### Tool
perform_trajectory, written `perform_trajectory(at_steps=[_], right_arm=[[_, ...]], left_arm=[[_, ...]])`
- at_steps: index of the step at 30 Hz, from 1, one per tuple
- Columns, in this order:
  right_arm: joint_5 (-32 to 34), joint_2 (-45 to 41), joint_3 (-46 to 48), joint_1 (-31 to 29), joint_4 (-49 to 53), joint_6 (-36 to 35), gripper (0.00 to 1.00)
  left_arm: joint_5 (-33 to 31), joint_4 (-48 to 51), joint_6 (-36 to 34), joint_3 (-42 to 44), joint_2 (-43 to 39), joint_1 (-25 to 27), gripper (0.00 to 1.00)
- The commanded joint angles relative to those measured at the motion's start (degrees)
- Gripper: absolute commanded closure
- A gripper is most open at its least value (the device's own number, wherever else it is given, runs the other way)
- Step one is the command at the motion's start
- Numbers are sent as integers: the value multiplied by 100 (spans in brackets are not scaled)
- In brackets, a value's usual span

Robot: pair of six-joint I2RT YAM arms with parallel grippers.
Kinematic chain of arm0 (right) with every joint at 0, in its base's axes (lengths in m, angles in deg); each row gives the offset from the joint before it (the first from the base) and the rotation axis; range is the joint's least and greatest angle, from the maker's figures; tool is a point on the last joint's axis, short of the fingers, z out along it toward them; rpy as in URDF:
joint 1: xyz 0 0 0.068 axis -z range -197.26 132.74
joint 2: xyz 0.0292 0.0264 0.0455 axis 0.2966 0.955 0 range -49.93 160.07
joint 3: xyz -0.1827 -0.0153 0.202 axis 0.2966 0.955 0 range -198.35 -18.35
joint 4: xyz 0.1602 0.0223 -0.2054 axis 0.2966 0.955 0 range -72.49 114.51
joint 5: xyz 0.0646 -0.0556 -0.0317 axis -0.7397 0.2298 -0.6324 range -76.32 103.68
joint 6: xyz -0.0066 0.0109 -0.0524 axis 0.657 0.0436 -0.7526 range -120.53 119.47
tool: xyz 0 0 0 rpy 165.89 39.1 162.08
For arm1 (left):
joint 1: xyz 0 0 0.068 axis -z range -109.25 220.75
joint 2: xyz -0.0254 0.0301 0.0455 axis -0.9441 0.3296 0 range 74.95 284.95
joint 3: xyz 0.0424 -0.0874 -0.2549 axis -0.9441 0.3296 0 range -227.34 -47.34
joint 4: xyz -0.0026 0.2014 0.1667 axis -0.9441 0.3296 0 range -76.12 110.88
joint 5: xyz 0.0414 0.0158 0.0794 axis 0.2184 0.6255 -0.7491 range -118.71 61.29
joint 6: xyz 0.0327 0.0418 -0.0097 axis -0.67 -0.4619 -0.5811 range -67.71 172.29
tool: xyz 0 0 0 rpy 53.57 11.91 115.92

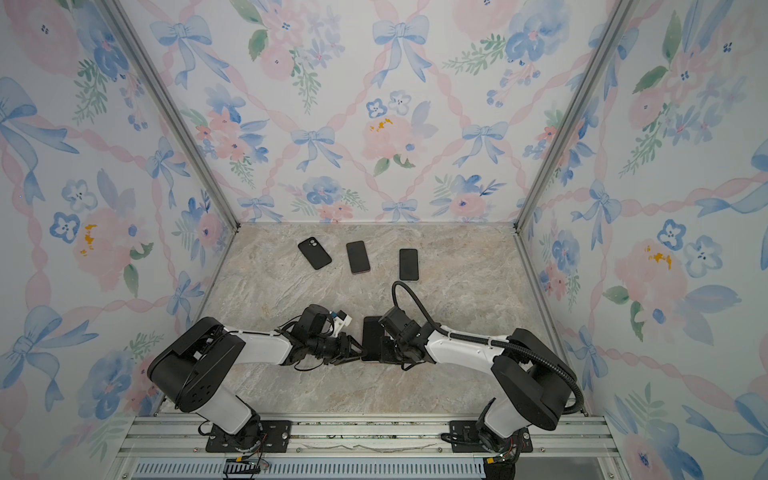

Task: Put the phone into the phone case
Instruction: 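Press the phone's long edge into the pink case rim with both grippers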

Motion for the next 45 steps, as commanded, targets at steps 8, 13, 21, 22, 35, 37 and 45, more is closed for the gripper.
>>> perform_trajectory(at_steps=[8,13,21,22,35,37,45], right_arm=[[-396,806,215,-174,-836,105,93],[-496,868,260,-173,-983,173,94],[419,-140,-457,-70,797,-577,90],[546,-244,-558,-40,1003,-697,90],[104,161,-610,377,638,-997,67],[56,239,-567,380,548,-968,67],[-78,471,-375,251,199,-796,69]], left_arm=[[-116,249,-138,57,99,24,60],[-108,255,-138,78,98,16,60],[-111,273,-129,200,-89,-100,61],[-118,313,-144,202,-107,-125,61],[-285,1044,-453,-151,-17,-170,59],[-263,1048,-467,-189,43,-161,59],[-228,915,-449,-255,282,-66,59]])
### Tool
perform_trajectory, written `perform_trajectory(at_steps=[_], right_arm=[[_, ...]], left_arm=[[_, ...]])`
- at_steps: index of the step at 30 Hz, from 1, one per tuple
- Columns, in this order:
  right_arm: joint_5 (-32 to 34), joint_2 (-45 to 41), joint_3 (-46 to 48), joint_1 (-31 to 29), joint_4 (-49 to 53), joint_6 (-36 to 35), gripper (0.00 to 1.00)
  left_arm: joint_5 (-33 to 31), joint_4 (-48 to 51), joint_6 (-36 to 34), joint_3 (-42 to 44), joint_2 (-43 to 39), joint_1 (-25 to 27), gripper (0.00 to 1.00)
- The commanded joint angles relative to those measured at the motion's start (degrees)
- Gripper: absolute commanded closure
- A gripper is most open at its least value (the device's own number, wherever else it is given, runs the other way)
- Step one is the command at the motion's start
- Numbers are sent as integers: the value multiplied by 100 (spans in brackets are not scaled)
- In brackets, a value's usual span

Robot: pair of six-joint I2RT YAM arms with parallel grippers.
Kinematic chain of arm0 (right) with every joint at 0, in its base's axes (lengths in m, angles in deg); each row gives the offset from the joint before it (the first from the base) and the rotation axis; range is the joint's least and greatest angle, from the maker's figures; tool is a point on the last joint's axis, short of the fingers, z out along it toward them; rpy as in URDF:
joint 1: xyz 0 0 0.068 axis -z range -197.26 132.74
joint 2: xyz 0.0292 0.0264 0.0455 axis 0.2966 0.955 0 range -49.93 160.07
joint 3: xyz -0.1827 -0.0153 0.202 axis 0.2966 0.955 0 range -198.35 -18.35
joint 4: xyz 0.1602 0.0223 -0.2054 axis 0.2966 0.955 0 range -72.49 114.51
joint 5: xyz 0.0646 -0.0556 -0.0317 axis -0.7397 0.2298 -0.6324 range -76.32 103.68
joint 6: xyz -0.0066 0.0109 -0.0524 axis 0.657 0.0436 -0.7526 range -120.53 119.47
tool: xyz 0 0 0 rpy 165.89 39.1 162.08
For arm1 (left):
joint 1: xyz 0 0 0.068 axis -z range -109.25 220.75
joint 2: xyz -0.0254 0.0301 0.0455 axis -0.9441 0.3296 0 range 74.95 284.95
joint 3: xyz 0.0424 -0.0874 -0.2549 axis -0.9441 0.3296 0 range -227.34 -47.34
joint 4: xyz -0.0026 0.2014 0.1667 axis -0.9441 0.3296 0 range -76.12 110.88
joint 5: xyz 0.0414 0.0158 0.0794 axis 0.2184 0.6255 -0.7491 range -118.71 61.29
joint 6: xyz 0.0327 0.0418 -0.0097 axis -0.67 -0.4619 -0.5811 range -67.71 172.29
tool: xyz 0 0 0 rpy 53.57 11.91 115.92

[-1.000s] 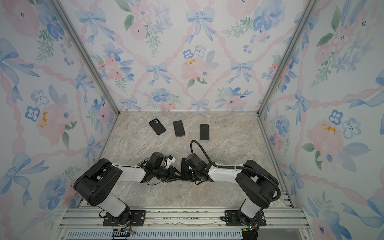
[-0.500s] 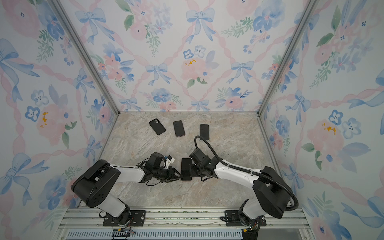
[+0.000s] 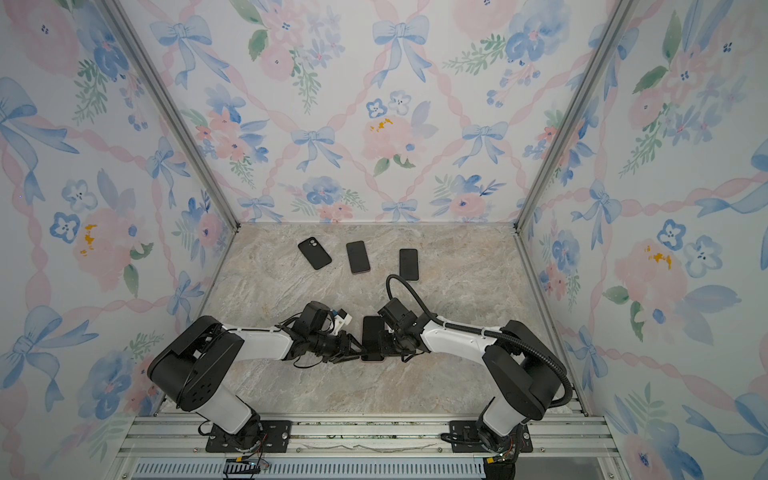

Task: Put the phone into the phone case
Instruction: 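Press the phone's long edge into the pink case rim with both grippers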

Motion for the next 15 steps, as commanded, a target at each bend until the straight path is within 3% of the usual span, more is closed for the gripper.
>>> perform_trajectory(at_steps=[1,15], right_arm=[[-64,190,131,-104,-178,131,69],[-2,418,215,-228,-273,306,84]], left_arm=[[-268,236,-115,43,262,55,59],[-217,95,-108,41,413,96,60]])
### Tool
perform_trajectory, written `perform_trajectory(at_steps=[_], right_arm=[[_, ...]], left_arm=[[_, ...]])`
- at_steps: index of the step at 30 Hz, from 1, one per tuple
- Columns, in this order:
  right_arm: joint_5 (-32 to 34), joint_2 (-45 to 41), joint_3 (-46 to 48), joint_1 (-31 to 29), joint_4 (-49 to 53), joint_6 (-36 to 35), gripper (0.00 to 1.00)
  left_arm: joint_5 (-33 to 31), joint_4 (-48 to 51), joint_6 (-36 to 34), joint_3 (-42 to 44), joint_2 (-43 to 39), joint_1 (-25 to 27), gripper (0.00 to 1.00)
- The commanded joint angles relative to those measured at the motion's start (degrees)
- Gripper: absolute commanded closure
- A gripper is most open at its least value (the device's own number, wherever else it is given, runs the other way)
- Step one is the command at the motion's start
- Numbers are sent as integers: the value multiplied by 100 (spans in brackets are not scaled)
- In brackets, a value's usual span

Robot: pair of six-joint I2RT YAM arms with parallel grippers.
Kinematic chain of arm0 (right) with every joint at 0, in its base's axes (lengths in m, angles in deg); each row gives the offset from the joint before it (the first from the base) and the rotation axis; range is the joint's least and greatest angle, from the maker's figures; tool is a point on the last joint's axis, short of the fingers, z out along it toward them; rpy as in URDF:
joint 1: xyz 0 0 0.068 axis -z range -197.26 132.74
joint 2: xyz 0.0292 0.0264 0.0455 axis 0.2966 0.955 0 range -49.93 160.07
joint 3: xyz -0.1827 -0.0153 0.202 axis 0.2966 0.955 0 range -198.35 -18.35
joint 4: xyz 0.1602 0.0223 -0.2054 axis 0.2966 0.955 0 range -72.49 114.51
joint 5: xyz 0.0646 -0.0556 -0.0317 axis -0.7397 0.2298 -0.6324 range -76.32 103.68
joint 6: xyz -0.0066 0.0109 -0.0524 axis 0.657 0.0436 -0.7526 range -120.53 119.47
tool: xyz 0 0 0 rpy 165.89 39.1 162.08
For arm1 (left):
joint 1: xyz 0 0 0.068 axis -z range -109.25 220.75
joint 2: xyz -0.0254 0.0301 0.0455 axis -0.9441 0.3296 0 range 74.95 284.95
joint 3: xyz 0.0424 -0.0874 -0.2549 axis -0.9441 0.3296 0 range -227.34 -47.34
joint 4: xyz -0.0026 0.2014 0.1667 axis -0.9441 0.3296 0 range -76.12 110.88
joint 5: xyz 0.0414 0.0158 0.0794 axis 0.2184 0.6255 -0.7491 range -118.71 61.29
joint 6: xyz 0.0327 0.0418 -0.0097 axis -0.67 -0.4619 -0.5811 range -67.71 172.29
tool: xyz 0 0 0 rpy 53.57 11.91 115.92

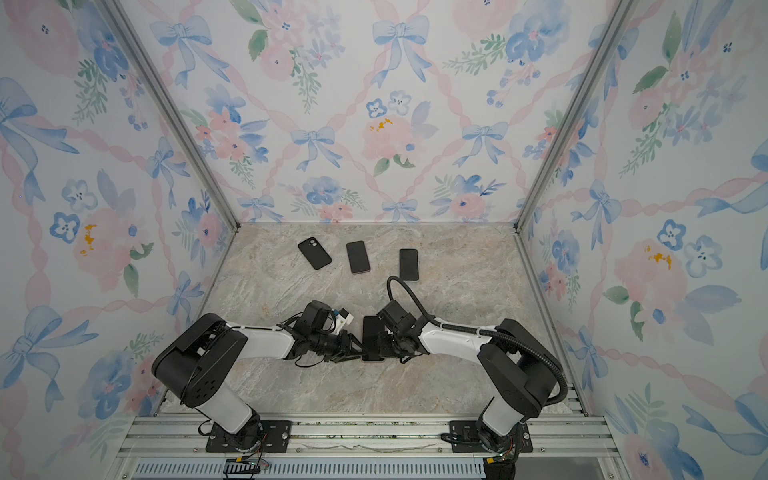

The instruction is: Put the phone into the phone case

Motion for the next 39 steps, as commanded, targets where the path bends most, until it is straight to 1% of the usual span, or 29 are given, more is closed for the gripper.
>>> perform_trajectory(at_steps=[1,3,4,6,8,10,12,15,18,20,23,28,35,39], right_arm=[[-49,272,96,-108,-6,-35,85],[53,215,-16,-34,209,-188,85],[114,41,-83,24,308,-292,85],[114,-108,-147,255,344,-500,85],[98,-201,-246,486,295,-681,82],[32,-180,-409,700,251,-887,75],[-3,-46,-625,842,304,-1083,69],[-141,149,-829,1042,171,-1261,62],[-369,600,-1044,1182,38,-1347,59],[-412,779,-1199,1211,73,-1392,58],[-495,961,-1335,1219,67,-1426,57],[-623,1186,-1370,1219,-65,-1403,61],[-618,1517,-1408,1158,-97,-1309,75],[-514,1781,-1485,1082,128,-1255,80]], left_arm=[[-297,264,-115,77,254,45,60],[-317,373,-187,65,170,-32,60],[-352,504,-263,28,117,-78,60],[-513,929,-493,-132,-22,-160,60],[-654,1218,-660,-271,-45,-272,59],[-565,1248,-707,-387,56,-397,59],[-431,1263,-746,-545,158,-457,59],[-495,1473,-900,-796,309,-566,58],[-421,1477,-890,-1029,546,-690,58],[-359,1473,-835,-1283,677,-683,58],[-317,1476,-796,-1412,816,-659,58],[-337,1468,-787,-1514,1032,-588,58],[-346,1449,-790,-1627,1246,-415,60],[-320,1450,-813,-1673,1301,-423,60]])
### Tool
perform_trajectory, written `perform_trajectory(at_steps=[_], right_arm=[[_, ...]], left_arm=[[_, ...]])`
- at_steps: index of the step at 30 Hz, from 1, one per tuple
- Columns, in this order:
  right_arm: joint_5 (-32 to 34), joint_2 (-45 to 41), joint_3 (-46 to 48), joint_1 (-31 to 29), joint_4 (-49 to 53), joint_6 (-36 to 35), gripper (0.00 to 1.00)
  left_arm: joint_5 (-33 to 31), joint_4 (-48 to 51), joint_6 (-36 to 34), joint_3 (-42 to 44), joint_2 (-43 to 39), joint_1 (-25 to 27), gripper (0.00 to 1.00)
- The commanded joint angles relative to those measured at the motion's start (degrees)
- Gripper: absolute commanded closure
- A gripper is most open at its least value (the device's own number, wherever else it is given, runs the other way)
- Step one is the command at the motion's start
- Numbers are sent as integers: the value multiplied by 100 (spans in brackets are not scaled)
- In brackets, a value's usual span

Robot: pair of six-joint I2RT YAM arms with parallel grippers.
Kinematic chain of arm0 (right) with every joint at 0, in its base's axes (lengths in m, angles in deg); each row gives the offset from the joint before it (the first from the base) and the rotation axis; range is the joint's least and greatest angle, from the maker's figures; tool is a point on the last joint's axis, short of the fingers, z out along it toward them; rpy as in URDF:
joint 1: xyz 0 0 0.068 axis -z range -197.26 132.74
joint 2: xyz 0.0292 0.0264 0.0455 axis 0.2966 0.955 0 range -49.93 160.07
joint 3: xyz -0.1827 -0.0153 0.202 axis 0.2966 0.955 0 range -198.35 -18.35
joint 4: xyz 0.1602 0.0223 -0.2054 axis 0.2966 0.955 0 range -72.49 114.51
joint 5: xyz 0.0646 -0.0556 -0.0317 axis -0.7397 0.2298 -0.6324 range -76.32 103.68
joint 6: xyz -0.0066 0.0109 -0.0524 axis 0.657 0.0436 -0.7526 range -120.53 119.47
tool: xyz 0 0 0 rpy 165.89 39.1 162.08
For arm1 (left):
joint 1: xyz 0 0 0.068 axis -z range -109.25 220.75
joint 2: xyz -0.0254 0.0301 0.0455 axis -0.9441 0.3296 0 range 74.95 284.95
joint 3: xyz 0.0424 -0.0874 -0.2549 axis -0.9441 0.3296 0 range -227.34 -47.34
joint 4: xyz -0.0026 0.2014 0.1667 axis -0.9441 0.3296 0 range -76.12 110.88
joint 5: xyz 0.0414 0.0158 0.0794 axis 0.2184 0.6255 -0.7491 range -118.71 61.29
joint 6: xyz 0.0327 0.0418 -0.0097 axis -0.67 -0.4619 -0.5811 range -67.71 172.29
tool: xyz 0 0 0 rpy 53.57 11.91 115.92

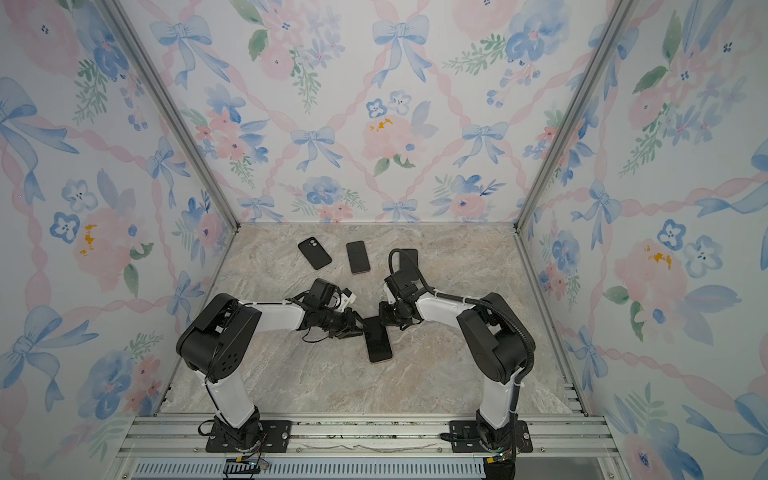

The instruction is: Put the phone into the phone case

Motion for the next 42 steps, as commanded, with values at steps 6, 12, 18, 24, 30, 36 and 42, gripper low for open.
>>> perform_trajectory(at_steps=[6,12,18,24,30,36,42], right_arm=[[305,718,59,-195,637,106,87],[463,245,-66,-178,945,-90,85],[765,-541,-687,-254,1799,-564,60],[1638,-683,-766,-882,2662,-757,42],[1800,-394,-1131,-1350,3539,-694,18],[1913,-7,-1315,-1556,3751,-583,5],[1897,238,-1436,-1593,3610,-510,1]], left_arm=[[-195,261,-152,-12,272,56,60],[-226,258,-129,52,106,23,60],[-816,494,-151,350,-623,-80,60],[-1298,957,-278,758,-1260,-197,60],[-1610,1125,-299,1122,-1709,-243,59],[-1713,1125,-304,1342,-1867,-252,56],[-1731,1129,-304,1451,-1936,-261,55]])
